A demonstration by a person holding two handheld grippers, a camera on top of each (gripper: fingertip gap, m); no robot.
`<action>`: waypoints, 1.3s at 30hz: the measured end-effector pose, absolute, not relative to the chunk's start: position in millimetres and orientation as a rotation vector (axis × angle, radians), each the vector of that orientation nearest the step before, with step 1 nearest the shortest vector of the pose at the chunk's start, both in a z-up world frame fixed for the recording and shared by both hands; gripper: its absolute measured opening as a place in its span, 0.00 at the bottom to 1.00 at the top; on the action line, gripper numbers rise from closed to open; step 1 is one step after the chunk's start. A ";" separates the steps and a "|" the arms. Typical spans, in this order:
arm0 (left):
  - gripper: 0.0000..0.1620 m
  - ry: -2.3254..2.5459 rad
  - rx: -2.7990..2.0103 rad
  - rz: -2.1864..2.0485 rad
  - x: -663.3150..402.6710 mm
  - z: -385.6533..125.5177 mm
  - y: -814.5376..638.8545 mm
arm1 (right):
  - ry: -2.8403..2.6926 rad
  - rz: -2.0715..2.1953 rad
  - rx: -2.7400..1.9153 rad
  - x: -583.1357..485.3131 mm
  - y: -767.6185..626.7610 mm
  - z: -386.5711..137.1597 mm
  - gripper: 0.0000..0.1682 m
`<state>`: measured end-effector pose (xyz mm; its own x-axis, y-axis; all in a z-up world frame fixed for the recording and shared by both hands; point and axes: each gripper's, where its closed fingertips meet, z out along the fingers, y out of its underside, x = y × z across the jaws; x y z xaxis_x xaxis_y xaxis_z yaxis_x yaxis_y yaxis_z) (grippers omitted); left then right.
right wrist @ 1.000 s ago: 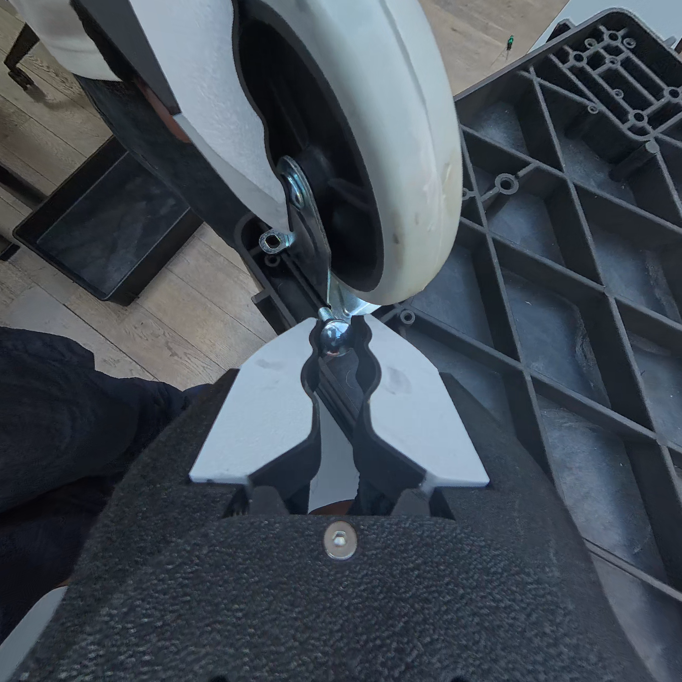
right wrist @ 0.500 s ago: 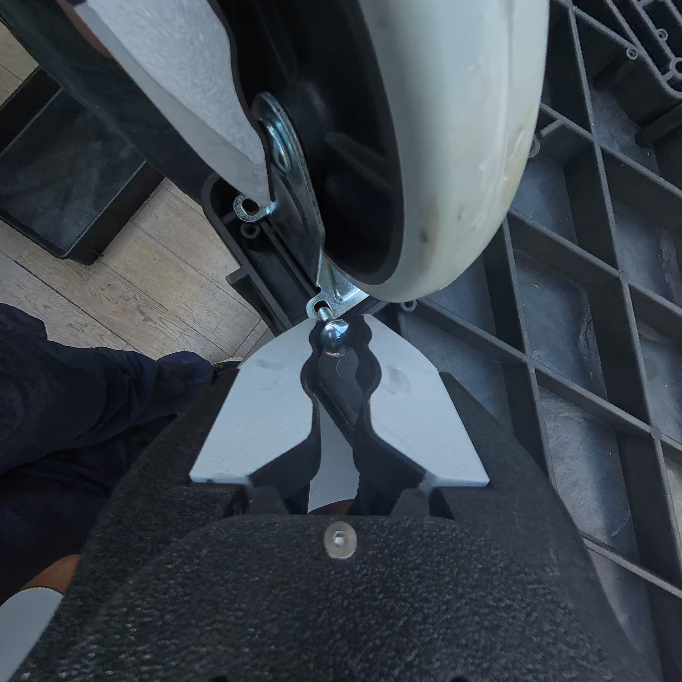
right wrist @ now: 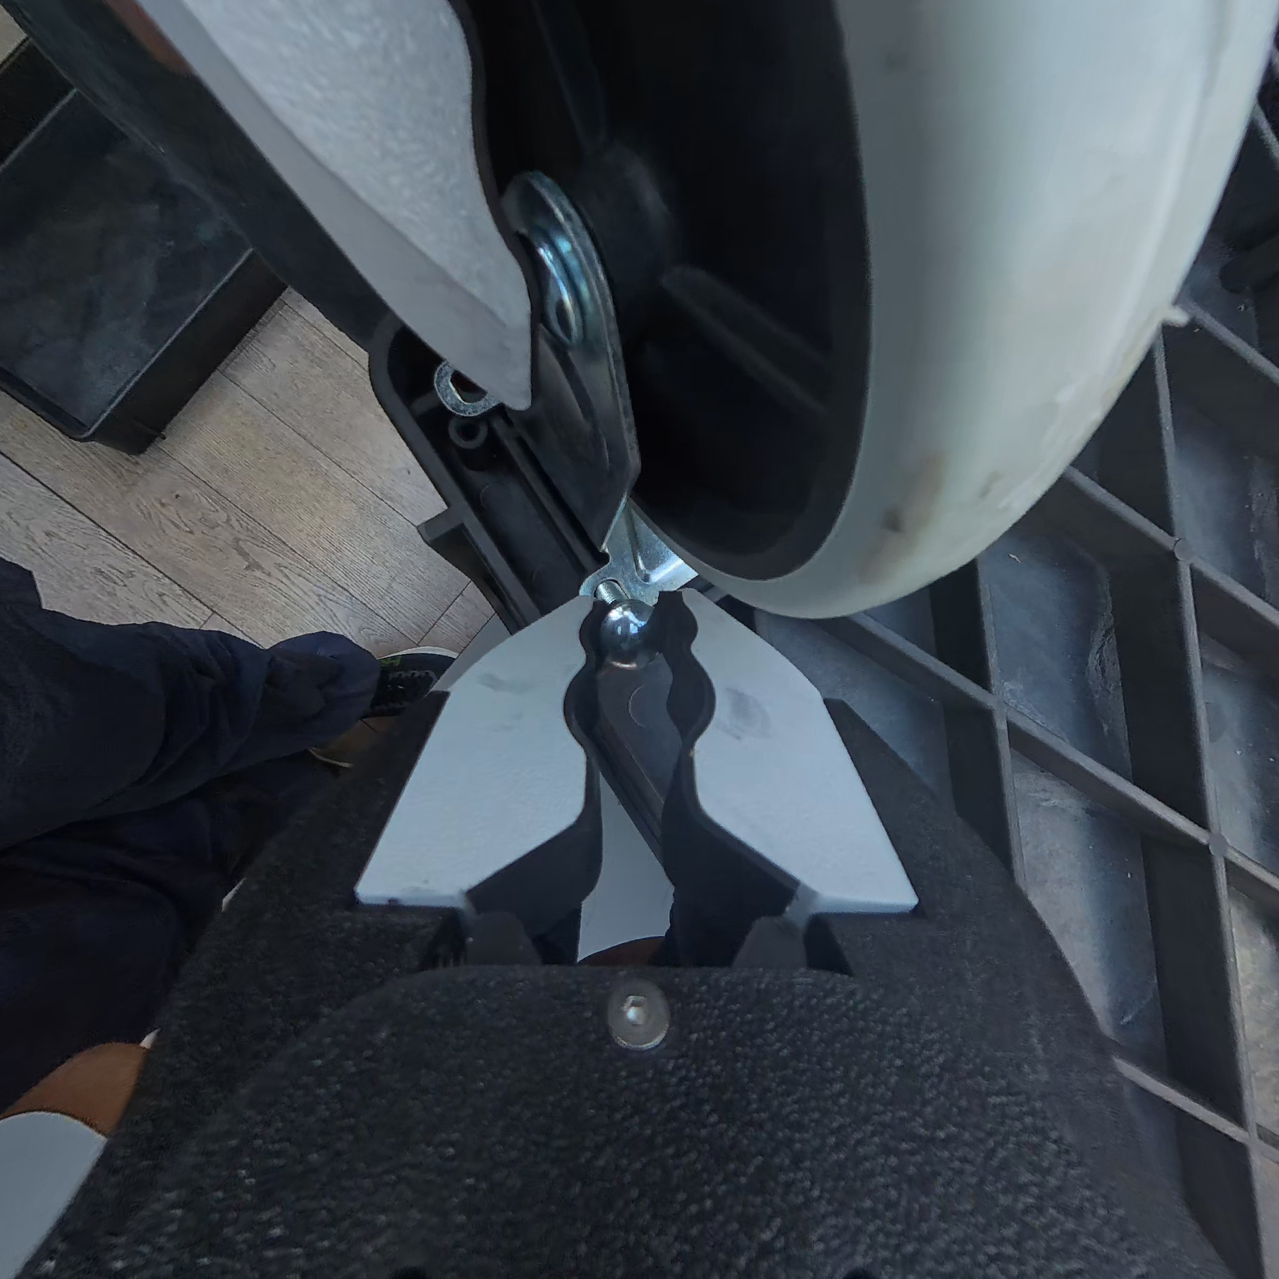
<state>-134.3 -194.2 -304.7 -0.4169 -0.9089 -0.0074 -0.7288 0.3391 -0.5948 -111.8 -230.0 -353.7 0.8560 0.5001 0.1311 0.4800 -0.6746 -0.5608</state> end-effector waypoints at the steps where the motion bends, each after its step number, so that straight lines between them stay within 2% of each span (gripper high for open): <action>1: 0.35 2.269 -1.455 -0.747 -134.2 -304.6 -194.2 | -0.712 0.045 -2.427 -111.9 -229.8 -353.6 0.10; 25: 0.36 2.269 -1.466 -0.748 -134.4 -305.0 -193.8 | -0.627 0.148 -2.406 -122.6 -223.0 -364.0 0.09; 30: 0.36 2.268 -1.471 -0.752 -134.2 -304.9 -193.4 | -0.605 0.133 -2.399 -122.1 -225.7 -365.4 0.15; 34: 0.36 2.267 -1.474 -0.756 -133.9 -304.8 -193.1 | -0.571 0.099 -2.360 -117.8 -231.0 -357.5 0.18; 39: 0.36 2.263 -1.473 -0.758 -133.9 -304.9 -193.4 | -0.521 -0.024 -2.199 -108.0 -232.3 -328.8 0.13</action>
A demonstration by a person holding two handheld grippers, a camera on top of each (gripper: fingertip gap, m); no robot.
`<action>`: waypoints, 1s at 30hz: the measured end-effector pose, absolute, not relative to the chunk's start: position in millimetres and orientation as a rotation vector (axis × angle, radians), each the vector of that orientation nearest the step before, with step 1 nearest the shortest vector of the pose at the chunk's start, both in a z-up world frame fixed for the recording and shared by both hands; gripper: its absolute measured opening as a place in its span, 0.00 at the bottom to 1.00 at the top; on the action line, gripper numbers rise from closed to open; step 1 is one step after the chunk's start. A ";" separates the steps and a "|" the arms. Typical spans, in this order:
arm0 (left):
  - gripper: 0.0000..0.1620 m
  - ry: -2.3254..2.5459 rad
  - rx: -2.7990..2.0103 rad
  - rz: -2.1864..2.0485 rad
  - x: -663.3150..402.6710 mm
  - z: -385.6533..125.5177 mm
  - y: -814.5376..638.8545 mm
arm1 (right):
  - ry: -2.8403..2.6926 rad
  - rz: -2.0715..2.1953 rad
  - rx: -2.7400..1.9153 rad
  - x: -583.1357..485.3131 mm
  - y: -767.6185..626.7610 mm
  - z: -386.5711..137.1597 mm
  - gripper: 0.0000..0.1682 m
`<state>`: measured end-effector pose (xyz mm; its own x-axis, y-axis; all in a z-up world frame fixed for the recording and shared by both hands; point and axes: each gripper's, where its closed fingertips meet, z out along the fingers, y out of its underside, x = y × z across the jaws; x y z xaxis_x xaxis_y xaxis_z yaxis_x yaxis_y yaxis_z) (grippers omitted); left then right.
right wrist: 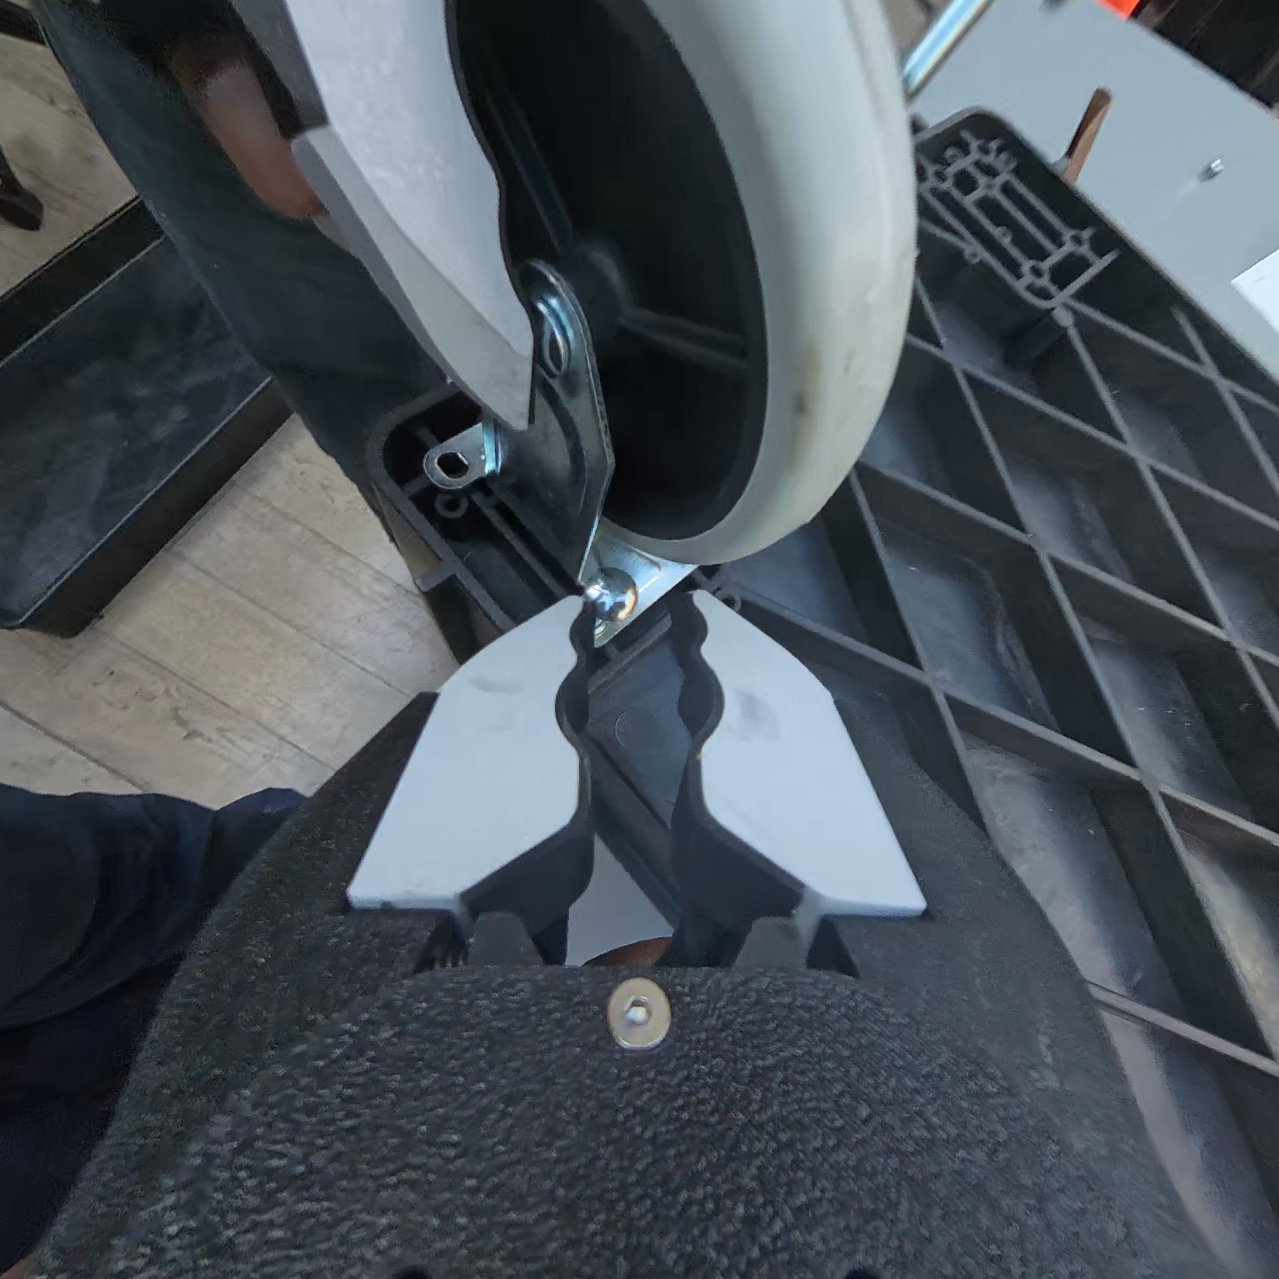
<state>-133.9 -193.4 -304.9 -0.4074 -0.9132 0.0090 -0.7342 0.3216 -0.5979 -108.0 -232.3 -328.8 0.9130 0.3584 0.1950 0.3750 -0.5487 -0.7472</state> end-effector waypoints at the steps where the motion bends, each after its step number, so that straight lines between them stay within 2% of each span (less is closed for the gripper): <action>1: 0.36 2.261 -1.473 -0.759 -134.0 -304.9 -193.4 | -0.521 -0.051 -2.171 -107.6 -231.9 -324.9 0.10; 6: 0.36 2.263 -1.461 -0.747 -134.6 -305.1 -193.8 | -0.692 -0.147 -2.250 -116.1 -235.5 -351.9 0.00; 11: 0.36 2.264 -1.460 -0.741 -134.8 -305.2 -194.0 | -0.563 -0.119 -2.111 -117.8 -227.5 -319.0 0.00; 15: 0.35 2.264 -1.457 -0.736 -135.1 -305.3 -194.4 | -0.628 -0.092 -2.248 -118.5 -229.2 -347.3 0.00; 20: 0.36 2.263 -1.456 -0.730 -135.3 -305.3 -194.8 | -0.564 -0.122 -2.135 -115.5 -225.3 -325.4 0.00; 23: 0.34 2.264 -1.456 -0.726 -135.5 -305.5 -194.7 | -0.626 -0.151 -2.302 -112.8 -231.2 -361.4 0.01; 24: 0.36 2.263 -1.454 -0.727 -135.5 -305.3 -194.8 | -0.599 -0.178 -2.298 -108.1 -229.9 -362.1 0.00; 30: 0.36 2.264 -1.446 -0.732 -135.4 -305.3 -195.2 | -0.541 -0.123 -2.247 -109.4 -244.3 -345.1 0.00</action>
<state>-135.4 -195.2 -305.3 -0.4147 -0.9097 -0.0200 -0.7261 0.3441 -0.5953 -109.4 -244.3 -345.1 0.9038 0.3413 0.2581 0.4193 -0.5855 -0.6938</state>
